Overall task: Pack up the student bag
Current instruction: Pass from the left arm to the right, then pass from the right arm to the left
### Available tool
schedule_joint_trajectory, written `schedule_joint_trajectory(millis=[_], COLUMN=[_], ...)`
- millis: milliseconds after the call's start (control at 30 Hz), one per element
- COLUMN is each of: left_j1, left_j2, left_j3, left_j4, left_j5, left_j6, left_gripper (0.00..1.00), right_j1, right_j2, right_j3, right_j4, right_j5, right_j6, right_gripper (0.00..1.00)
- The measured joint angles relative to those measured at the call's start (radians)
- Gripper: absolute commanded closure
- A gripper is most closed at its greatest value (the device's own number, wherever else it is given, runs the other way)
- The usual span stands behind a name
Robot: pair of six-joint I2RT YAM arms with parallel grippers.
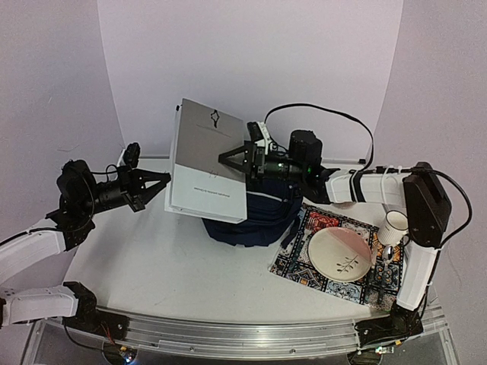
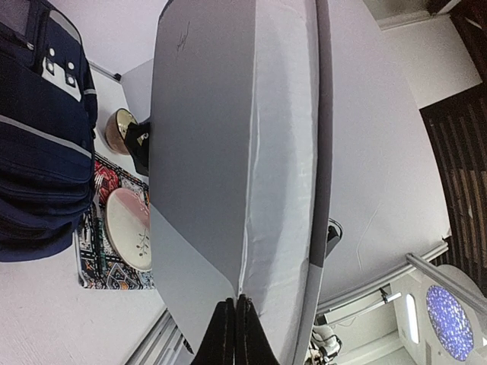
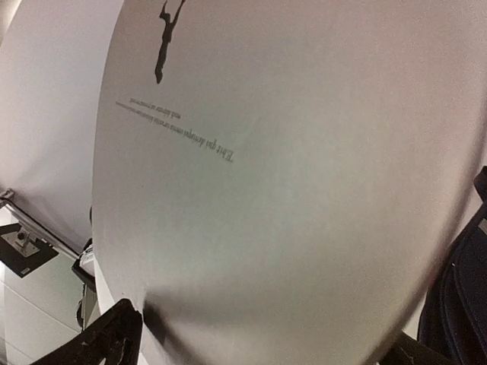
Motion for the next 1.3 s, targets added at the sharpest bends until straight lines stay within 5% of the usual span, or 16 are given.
schedule_joint_trajectory(millis=[233, 333, 533, 767, 1300], left_j1=[-0.014, -0.014, -0.014, -0.014, -0.102], left_j2=[0.016, 0.021, 0.056, 0.064, -0.027], left_j3=[-0.018, -0.044, -0.137, -0.209, -0.325], left_j4=[0.086, 0.111, 0.122, 0.130, 0.136], left_j5=[-0.002, -0.014, -0.078, -0.198, -0.412], left_j6=[-0.023, -0.022, -0.018, -0.033, -0.152], left_gripper=[0.98, 0.88, 0.70, 0.38, 0.14], right_j1=[-0.009, -0.016, -0.027, -0.025, -0.024], right_j2=[0.014, 0.016, 0.016, 0.013, -0.001], right_j3=[0.003, -0.003, -0.042, -0.118, -0.232], right_j4=[0.119, 0.160, 0.211, 0.211, 0.226], right_j5=[-0.058, -0.066, -0.061, -0.026, 0.327], right_j6=[0.083, 0.116, 0.166, 0.195, 0.296], right_gripper=[0.30, 0.42, 0.51, 0.56, 0.62])
